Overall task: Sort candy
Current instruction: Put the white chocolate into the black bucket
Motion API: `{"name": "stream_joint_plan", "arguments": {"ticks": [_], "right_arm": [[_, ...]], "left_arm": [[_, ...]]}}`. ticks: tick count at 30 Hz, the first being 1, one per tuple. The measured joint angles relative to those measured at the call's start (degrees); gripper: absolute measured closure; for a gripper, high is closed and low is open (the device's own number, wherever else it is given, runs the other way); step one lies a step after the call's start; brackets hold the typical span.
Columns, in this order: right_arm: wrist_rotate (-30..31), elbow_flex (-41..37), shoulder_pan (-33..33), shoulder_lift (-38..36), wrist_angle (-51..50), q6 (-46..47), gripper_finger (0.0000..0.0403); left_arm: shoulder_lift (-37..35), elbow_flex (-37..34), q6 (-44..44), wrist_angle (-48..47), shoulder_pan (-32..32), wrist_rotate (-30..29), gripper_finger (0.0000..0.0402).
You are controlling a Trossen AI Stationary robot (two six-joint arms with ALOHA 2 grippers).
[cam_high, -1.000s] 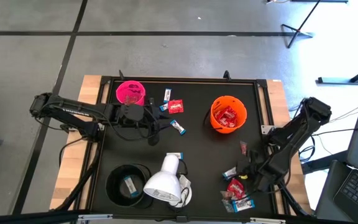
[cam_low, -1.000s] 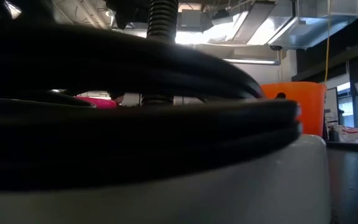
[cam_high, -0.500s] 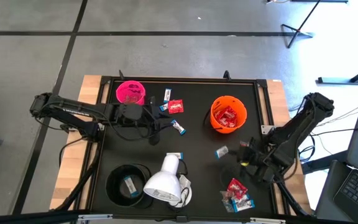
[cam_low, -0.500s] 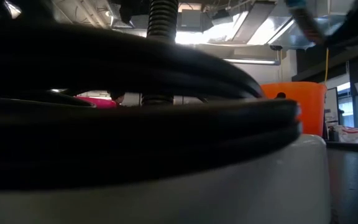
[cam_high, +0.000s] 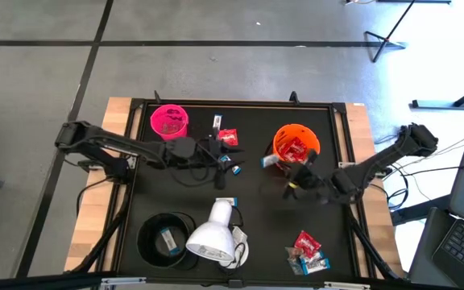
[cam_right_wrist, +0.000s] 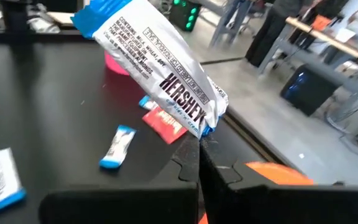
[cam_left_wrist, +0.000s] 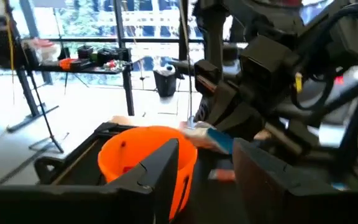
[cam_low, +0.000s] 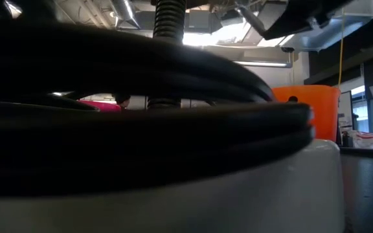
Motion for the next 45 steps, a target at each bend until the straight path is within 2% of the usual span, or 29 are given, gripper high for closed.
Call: {"name": "stream_joint_plan", "arguments": {"ticks": [4, 8, 12, 24, 33, 45], "right_arm": [[-0.11, 0.00, -3.33, 0.00, 5.18, -6.20, 0.0403], [-0.54, 0.00, -5.42, 0.02, 6.54, -7.78, 0.0403], [-1.16, 0.00, -6.63, 0.02, 7.54, -8.01, 0.0403], [-4.05, 0.00, -9.20, 4.48, 12.99, -11.95, 0.0403], [-1.84, -0.04, -9.56, 5.53, 15.01, -14.15, 0.0403], [-0.70, 3.28, -10.26, 7.02, 14.53, -18.96, 0.0403]], "left_arm": [[2.02, 0.00, -7.20, 2.02, 0.72, -0.01, 0.0257], [2.34, 0.00, -14.55, 2.20, 1.31, -0.02, 0.0257], [2.34, 0.00, -18.01, 4.41, 1.85, -0.06, 0.0257], [2.32, 0.00, -20.92, 5.10, 1.92, -2.20, 0.0257], [2.32, 0.00, -24.10, 1.85, 1.92, -4.90, 0.0257], [2.32, 0.00, -25.93, -0.46, 1.51, -4.76, 0.0257]]}}
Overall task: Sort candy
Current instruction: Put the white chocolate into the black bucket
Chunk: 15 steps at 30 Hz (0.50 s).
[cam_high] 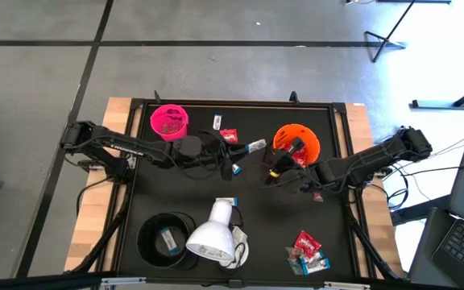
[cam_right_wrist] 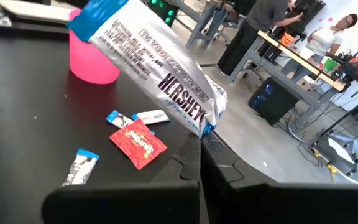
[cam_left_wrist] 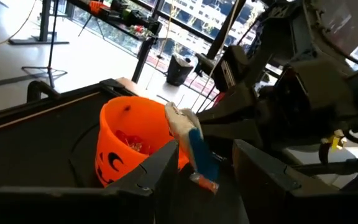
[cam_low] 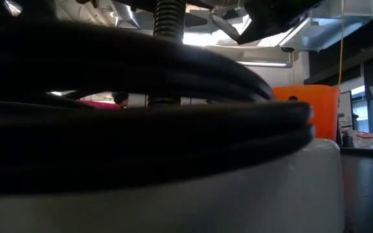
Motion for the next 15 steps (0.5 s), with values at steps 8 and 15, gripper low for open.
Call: {"name": "stream_joint_plan", "arguments": {"ticks": [8, 15], "right_arm": [[0.21, 2.83, 0.04, 1.65, 0.04, -2.93, 0.0403], [-0.37, 4.55, 0.07, 3.04, 0.23, -4.29, 0.0403]], "left_arm": [[0.00, 0.00, -0.04, 0.13, -0.07, -0.35, 0.0257], [1.93, 0.04, -0.11, -0.31, 0.00, -0.37, 0.0257]]}}
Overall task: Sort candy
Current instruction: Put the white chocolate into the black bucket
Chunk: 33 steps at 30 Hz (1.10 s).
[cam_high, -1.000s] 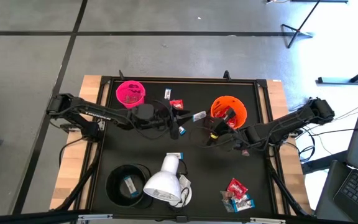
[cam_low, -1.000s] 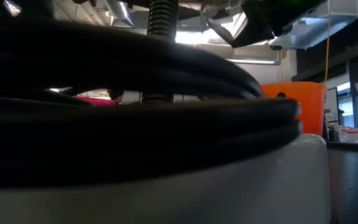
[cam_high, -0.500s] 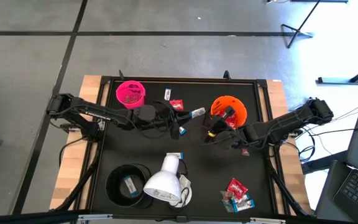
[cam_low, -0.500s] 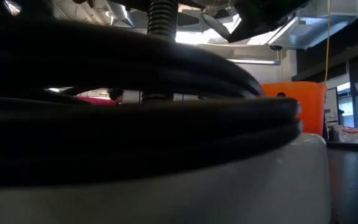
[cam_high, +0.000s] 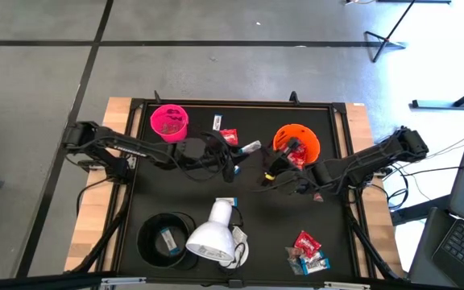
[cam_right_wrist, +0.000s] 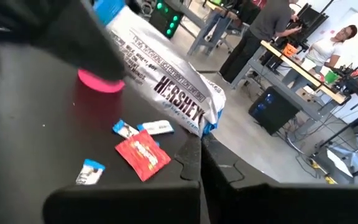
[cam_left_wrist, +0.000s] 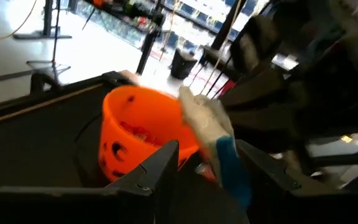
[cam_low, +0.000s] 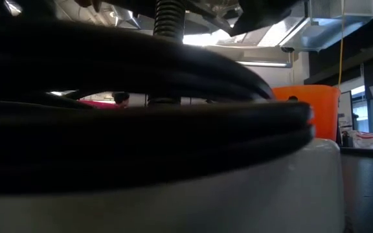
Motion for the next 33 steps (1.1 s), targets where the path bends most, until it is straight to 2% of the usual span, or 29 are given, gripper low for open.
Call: {"name": "stream_joint_plan", "arguments": {"ticks": [7, 17, 27, 33], "right_arm": [[-1.04, 0.23, 0.00, 0.05, -0.24, -1.08, 0.0403], [-2.44, 0.23, 0.02, 0.05, -0.43, -1.09, 0.0403], [-2.47, 0.22, 0.02, 0.05, -0.35, -1.09, 0.0403], [-2.47, 0.21, 0.02, 0.05, -0.30, -1.09, 0.0403]], "left_arm": [[2.48, -0.02, 0.12, 2.52, -0.01, -0.69, 0.0257], [2.51, -0.04, 1.71, 6.53, 0.00, -0.45, 0.0257], [2.51, -0.04, 1.96, 4.70, 0.00, -0.31, 0.0258], [2.51, -0.04, 2.01, 4.16, 0.00, -0.28, 0.0281]]}}
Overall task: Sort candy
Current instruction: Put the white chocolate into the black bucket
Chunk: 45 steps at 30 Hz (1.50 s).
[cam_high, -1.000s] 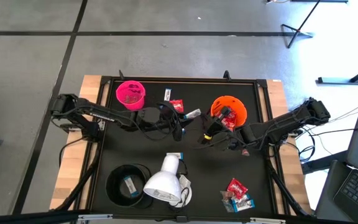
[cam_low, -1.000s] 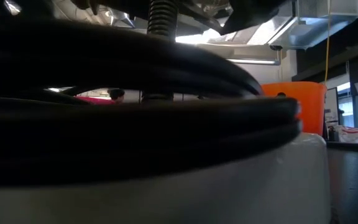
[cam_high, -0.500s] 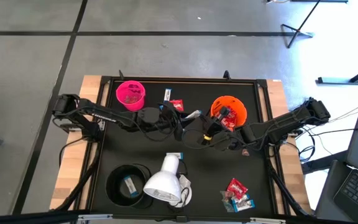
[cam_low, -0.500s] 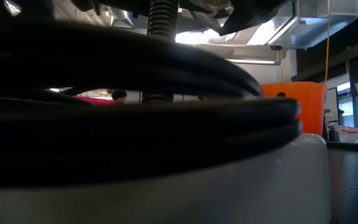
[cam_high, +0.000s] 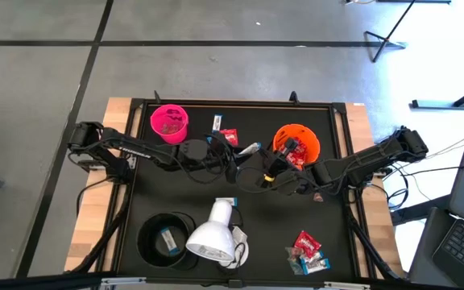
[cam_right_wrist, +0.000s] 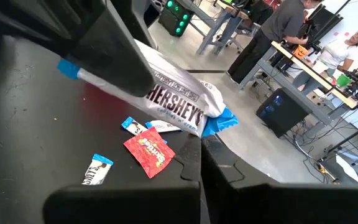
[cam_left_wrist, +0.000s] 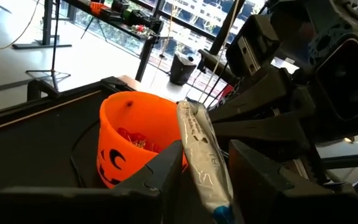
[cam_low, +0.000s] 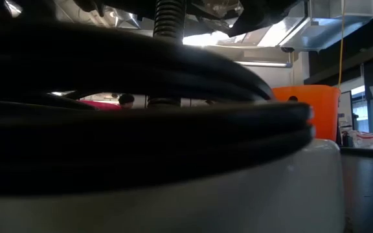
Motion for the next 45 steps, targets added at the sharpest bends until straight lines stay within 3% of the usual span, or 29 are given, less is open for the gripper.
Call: {"name": "stream_joint_plan", "arguments": {"ticks": [12, 15, 20, 24, 28, 32, 36, 38, 41, 45], "right_arm": [[-2.18, -0.04, 0.00, 0.00, -0.17, -2.18, 0.0393], [-2.85, -0.04, 0.00, -0.04, -0.19, -4.01, 0.0364], [-2.31, -0.07, 1.28, -1.63, -0.33, -4.68, 0.0283], [3.20, -0.07, 4.59, -3.86, -0.55, -6.48, 0.0227], [8.65, -0.07, 9.52, -6.80, -0.71, -7.52, 0.0197], [13.10, -0.07, 14.76, -9.00, -1.48, -7.56, 0.0190], [17.64, -0.07, 19.16, -10.52, -1.69, -7.57, 0.0190], [19.61, -0.07, 20.70, -11.03, -1.73, -7.59, 0.0190], [21.98, -0.07, 22.31, -11.21, -1.70, -7.58, 0.0190], [23.18, -0.07, 23.43, -11.19, -1.76, -7.58, 0.0190]], "left_arm": [[0.00, 0.00, 1.97, -0.51, -0.02, -0.03, 0.0368], [-0.09, 0.00, 3.48, -0.53, 0.00, -0.02, 0.0384], [-2.53, 0.00, 7.02, -2.32, 0.00, 1.06, 0.0390], [-8.83, 0.00, 11.52, -10.09, 0.00, 1.05, 0.0387], [-19.34, 0.04, 15.30, -21.06, -0.61, 3.25, 0.0387], [-29.91, 0.07, 16.26, -30.73, -2.87, 12.23, 0.0387], [-38.29, 0.07, 11.78, -34.12, -6.98, 23.48, 0.0387], [-41.12, 0.09, 10.29, -35.66, -10.02, 26.26, 0.0387], [-43.83, 0.13, 9.82, -38.44, -15.06, 26.46, 0.0386], [-44.22, 2.41, 8.02, -47.31, -21.49, 22.06, 0.0386]]}}
